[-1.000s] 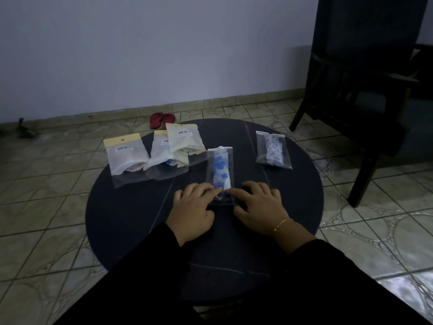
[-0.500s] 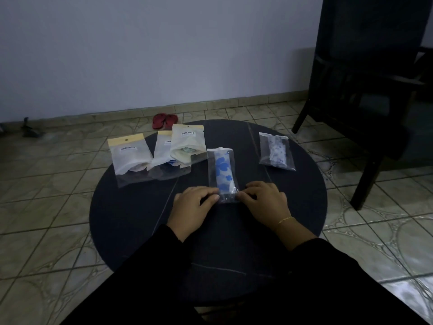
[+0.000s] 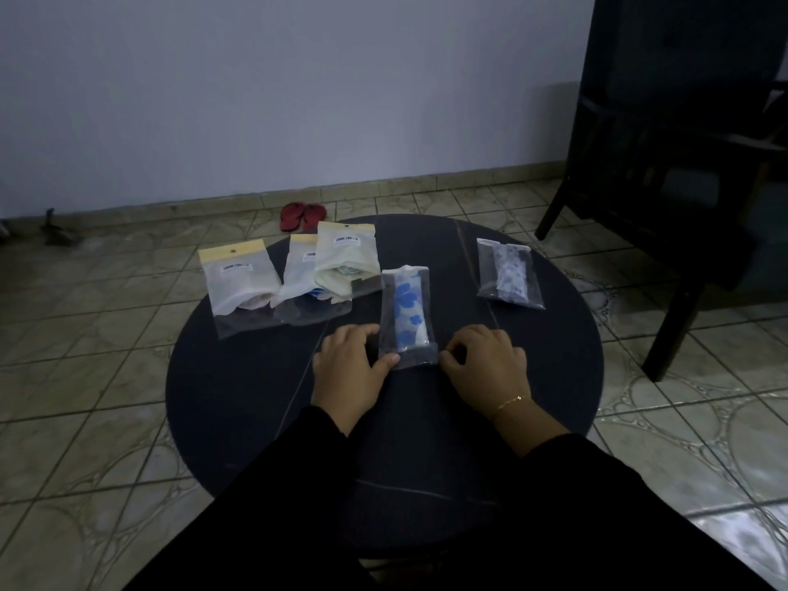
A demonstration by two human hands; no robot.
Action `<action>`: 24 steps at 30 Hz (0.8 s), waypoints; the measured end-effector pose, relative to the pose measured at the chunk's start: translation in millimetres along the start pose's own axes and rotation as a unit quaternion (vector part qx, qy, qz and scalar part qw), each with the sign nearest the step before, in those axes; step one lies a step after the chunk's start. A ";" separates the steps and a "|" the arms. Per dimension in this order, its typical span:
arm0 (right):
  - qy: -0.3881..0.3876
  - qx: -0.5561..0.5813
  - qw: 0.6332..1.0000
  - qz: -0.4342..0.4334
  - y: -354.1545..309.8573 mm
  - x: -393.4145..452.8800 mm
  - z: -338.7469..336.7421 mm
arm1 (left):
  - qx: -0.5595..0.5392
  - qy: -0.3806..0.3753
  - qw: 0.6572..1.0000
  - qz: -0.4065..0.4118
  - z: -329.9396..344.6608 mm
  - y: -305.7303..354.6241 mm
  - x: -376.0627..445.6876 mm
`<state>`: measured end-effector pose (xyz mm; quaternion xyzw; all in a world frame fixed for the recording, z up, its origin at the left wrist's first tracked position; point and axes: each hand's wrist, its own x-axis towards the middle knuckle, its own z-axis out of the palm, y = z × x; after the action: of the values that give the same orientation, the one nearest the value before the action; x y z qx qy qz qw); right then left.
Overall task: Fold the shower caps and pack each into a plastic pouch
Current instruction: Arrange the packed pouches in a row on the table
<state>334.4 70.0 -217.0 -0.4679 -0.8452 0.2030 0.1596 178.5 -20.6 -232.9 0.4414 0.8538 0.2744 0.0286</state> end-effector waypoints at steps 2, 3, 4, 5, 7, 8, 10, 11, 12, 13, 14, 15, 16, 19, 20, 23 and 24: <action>0.024 0.003 0.999 -0.026 -1.2 -4.8 2.1 | 0.006 -0.004 1.000 0.000 -0.4 0.7 0.0; 0.031 0.016 0.999 -0.041 -1.8 -6.9 2.6 | 0.008 -0.004 1.000 0.002 -0.4 0.8 0.0; 0.037 0.024 0.997 -0.060 -2.1 -8.9 2.6 | 0.009 -0.003 1.000 0.004 -0.5 0.8 -0.3; 0.040 0.016 0.996 -0.084 -2.3 -10.4 2.6 | 0.009 -0.003 1.000 0.004 -0.6 1.0 -0.7; 0.034 -0.031 0.991 -0.127 -2.2 -12.9 3.5 | 0.010 0.001 1.000 0.003 -1.0 1.8 -1.3; 0.024 -0.056 0.989 -0.137 -2.0 -13.2 4.4 | 0.009 0.003 1.000 0.002 -1.0 2.0 -1.5; 0.006 -0.086 0.988 -0.126 -2.6 -12.6 5.0 | 0.005 0.005 1.000 0.001 -0.9 2.2 -2.2; 0.000 -0.089 0.990 -0.113 -3.3 -12.0 4.8 | 0.004 0.004 1.000 0.000 -0.8 2.1 -2.3; -0.002 -0.088 0.991 -0.101 -3.9 -11.4 4.6 | 0.004 0.001 1.000 -0.002 -0.7 1.8 -2.3; 0.000 -0.085 0.992 -0.092 -4.3 -11.3 4.6 | 0.005 -0.001 1.000 -0.003 -0.8 1.5 -2.1; 0.005 -0.081 0.993 -0.086 -4.4 -11.4 4.6 | 0.006 -0.004 1.000 -0.003 -1.0 1.2 -2.0; 0.009 -0.076 0.994 -0.079 -4.1 -11.3 4.4 | 0.007 -0.008 1.000 -0.005 -1.0 0.8 -1.5; 0.012 -0.067 0.995 -0.070 -3.4 -11.0 4.1 | 0.009 -0.012 1.000 -0.006 -0.9 0.8 -1.0; 0.010 -0.045 0.998 -0.048 -1.8 -9.0 2.9 | 0.016 -0.026 0.999 -0.012 -0.9 0.9 0.7; 0.008 -0.042 0.998 -0.046 -1.5 -8.6 3.2 | 0.017 -0.030 0.999 -0.015 -1.2 1.1 1.1; 0.010 -0.033 0.998 -0.046 -0.6 -8.7 3.7 | -0.004 -0.044 0.999 -0.027 -3.3 2.1 2.4; 0.011 -0.028 0.999 -0.045 -0.2 -8.5 3.5 | -0.016 -0.050 0.998 -0.035 -3.9 2.8 3.4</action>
<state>337.0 62.0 -220.6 -0.4356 -0.8692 0.1663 0.1646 177.3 -18.5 -227.5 0.4239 0.8618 0.2642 0.0882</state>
